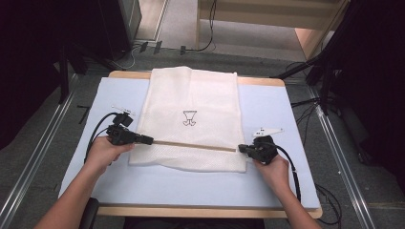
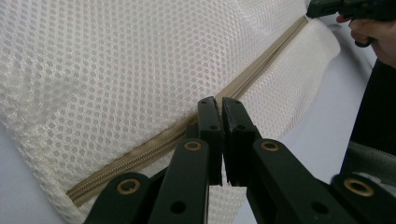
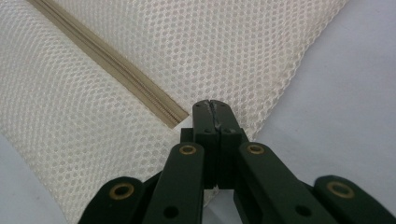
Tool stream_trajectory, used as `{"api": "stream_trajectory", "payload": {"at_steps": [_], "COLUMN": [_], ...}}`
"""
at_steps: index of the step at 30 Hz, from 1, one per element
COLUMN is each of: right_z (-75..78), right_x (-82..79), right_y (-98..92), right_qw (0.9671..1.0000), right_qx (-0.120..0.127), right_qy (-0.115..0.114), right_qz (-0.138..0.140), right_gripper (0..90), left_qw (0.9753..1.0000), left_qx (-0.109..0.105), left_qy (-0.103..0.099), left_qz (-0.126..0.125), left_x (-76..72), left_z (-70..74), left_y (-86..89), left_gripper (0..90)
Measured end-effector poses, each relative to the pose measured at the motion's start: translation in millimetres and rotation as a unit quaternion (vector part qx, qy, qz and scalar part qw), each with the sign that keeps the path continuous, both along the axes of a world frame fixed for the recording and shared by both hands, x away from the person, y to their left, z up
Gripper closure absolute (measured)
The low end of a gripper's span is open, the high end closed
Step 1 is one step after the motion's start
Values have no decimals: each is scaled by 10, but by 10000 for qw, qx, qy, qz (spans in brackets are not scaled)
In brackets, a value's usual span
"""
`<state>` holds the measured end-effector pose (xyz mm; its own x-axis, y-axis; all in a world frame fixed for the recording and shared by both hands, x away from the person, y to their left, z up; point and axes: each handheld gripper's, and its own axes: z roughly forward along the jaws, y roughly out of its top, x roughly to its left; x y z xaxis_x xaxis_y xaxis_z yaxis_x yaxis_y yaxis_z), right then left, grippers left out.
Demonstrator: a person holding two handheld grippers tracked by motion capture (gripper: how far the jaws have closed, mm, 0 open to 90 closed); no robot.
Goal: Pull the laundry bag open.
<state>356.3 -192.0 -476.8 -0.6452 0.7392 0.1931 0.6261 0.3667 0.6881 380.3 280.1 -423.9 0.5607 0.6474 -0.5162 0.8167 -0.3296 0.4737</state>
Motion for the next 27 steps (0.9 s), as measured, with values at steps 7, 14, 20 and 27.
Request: {"api": "stream_trajectory", "payload": {"at_steps": [7, 14, 20, 27], "right_z": [0, 1, 0, -1], "right_x": [1, -1, 0, 9], "right_y": [1, 4, 1, -3], "right_qw": [10000, 10000, 10000, 10000], "right_qx": [-8, -19, -9, 6], "right_qy": [-16, -16, -6, -3], "right_qz": [10, 0, 0, 34], "right_gripper": [900, 900, 900, 900], "left_qw": [9999, 9999, 9994, 9991], "left_qx": [94, -3, 151, 21], "left_qy": [-51, 66, -44, -9], "left_qz": [53, 131, 316, 432], "left_x": [-6, 0, -24, -80], "left_z": [3, -9, 10, -5], "left_y": [-16, 83, 198, 351], "left_gripper": [890, 890, 890, 890]}}
